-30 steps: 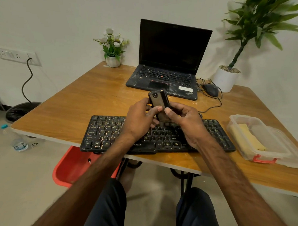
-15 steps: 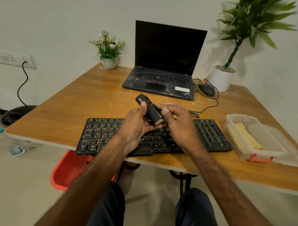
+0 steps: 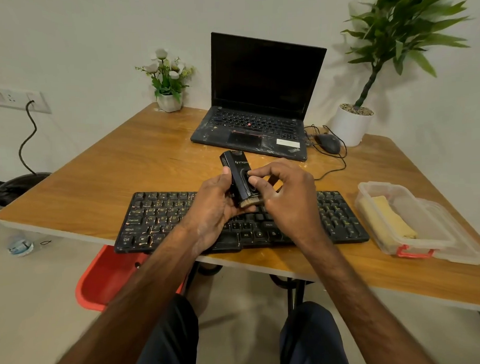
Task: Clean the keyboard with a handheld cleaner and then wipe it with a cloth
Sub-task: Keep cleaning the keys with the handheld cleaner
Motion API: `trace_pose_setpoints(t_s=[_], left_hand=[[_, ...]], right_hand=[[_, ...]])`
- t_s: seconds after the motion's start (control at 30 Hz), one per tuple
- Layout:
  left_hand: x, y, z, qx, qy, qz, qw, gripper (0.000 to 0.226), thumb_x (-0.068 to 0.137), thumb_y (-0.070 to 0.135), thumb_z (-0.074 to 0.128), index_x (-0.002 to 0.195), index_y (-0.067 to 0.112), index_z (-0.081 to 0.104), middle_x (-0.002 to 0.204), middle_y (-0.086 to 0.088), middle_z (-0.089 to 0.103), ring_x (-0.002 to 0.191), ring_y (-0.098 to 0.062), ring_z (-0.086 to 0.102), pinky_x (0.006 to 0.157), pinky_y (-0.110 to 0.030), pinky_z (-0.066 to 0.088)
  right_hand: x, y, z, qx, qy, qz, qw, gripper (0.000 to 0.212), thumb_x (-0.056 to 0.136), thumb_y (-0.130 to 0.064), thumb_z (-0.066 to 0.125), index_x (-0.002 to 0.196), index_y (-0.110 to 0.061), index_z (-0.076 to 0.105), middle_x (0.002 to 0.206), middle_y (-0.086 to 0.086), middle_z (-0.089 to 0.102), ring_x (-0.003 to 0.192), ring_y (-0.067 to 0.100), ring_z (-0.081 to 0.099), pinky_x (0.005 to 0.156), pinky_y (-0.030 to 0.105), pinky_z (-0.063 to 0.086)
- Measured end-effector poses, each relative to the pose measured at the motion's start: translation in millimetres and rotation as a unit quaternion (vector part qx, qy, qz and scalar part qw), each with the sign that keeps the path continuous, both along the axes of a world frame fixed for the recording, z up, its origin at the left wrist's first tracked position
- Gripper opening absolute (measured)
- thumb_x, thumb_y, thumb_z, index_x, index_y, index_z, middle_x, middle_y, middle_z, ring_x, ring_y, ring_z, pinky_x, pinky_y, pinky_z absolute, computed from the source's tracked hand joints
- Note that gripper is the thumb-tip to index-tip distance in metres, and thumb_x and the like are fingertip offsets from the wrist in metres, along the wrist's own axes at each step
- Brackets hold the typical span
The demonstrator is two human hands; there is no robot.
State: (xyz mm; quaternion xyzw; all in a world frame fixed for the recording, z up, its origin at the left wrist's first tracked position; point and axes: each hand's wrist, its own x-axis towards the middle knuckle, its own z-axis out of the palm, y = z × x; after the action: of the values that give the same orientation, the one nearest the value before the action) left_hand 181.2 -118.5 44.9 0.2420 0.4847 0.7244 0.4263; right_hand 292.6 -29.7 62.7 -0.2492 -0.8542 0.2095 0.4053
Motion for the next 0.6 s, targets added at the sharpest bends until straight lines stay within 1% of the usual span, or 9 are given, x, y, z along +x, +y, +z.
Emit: trace_pose_setpoints(t_s=[0.07, 0.17, 0.27, 0.33, 0.37, 0.43, 0.5, 0.6], left_hand=[[1.5, 1.1, -0.4, -0.006, 0.003, -0.002, 1.0, 0.048, 0.108, 0.038, 0.033, 0.123, 0.002, 0.06, 0.104, -0.016, 0.069, 0.08, -0.018, 0.068, 0.068, -0.032, 0.059], [4.2, 2.8, 0.4, -0.008, 0.008, -0.003, 1.0, 0.05, 0.108, 0.04, 0.032, 0.124, 0.002, 0.061, 0.105, -0.016, 0.069, 0.081, -0.019, 0.067, 0.071, -0.033, 0.057], [5.4, 4.3, 0.9, -0.006, 0.012, -0.007, 1.0, 0.052, 0.107, 0.041, 0.033, 0.122, 0.001, 0.062, 0.105, -0.017, 0.07, 0.082, -0.02, 0.066, 0.069, -0.031, 0.057], [5.8, 3.5, 1.4, -0.004, 0.016, -0.006, 1.0, 0.05, 0.107, 0.042, 0.034, 0.117, 0.004, 0.064, 0.099, -0.013, 0.071, 0.078, -0.017, 0.066, 0.065, -0.029, 0.057], [6.1, 2.4, 1.4, -0.003, 0.016, -0.007, 1.0, 0.048, 0.107, 0.042, 0.034, 0.115, 0.006, 0.065, 0.096, -0.012, 0.071, 0.075, -0.017, 0.066, 0.063, -0.028, 0.057], [6.0, 0.3, 2.0, 0.001, 0.012, -0.005, 1.0, 0.047, 0.107, 0.041, 0.034, 0.114, 0.008, 0.066, 0.092, -0.011, 0.071, 0.072, -0.017, 0.065, 0.06, -0.027, 0.056], [6.5, -1.2, 2.7, -0.002, 0.009, 0.0, 1.0, 0.047, 0.107, 0.041, 0.033, 0.113, 0.009, 0.066, 0.089, -0.009, 0.071, 0.07, -0.016, 0.064, 0.058, -0.027, 0.055], [10.3, -1.0, 3.7, -0.008, -0.006, 0.0, 1.0, 0.048, 0.108, 0.042, 0.031, 0.114, 0.01, 0.066, 0.09, -0.007, 0.072, 0.071, -0.015, 0.064, 0.057, -0.027, 0.053]], right_hand=[[-1.2, -0.3, 0.3, 0.013, -0.013, -0.016, 1.0, 0.006, 0.087, -0.022, 0.072, 0.093, -0.021, 0.073, 0.092, -0.011, 0.066, 0.084, 0.003, 0.058, 0.073, 0.02, 0.048], [-3.8, -2.0, 1.5, 0.075, -0.038, -0.051, 0.995, 0.005, 0.087, -0.023, 0.072, 0.091, -0.022, 0.069, 0.091, -0.011, 0.062, 0.085, 0.007, 0.055, 0.068, 0.023, 0.045], [-5.3, -2.6, 2.1, 0.12, -0.053, -0.073, 0.989, 0.007, 0.086, -0.02, 0.073, 0.09, -0.021, 0.068, 0.09, -0.009, 0.061, 0.084, 0.008, 0.053, 0.062, 0.02, 0.04], [-4.7, -2.8, 0.4, 0.104, -0.044, -0.068, 0.991, 0.007, 0.086, -0.019, 0.073, 0.089, -0.021, 0.068, 0.089, -0.011, 0.06, 0.081, 0.006, 0.052, 0.059, 0.016, 0.038], [-4.0, -3.3, -0.9, 0.081, -0.032, -0.056, 0.995, 0.007, 0.086, -0.019, 0.073, 0.088, -0.021, 0.067, 0.089, -0.012, 0.059, 0.079, 0.005, 0.052, 0.059, 0.018, 0.041], [-2.6, -3.1, -3.0, 0.038, -0.016, -0.028, 0.999, 0.007, 0.086, -0.021, 0.074, 0.085, -0.022, 0.067, 0.087, -0.014, 0.06, 0.076, 0.006, 0.054, 0.061, 0.027, 0.048], [-0.9, -3.4, -2.8, 0.024, -0.018, -0.013, 0.999, 0.007, 0.085, -0.023, 0.074, 0.084, -0.023, 0.067, 0.085, -0.015, 0.06, 0.074, 0.006, 0.055, 0.062, 0.031, 0.05], [1.1, -2.8, 3.0, 0.042, -0.035, -0.011, 0.998, 0.005, 0.086, -0.026, 0.074, 0.086, -0.023, 0.069, 0.088, -0.016, 0.06, 0.074, 0.003, 0.052, 0.062, 0.024, 0.043]])
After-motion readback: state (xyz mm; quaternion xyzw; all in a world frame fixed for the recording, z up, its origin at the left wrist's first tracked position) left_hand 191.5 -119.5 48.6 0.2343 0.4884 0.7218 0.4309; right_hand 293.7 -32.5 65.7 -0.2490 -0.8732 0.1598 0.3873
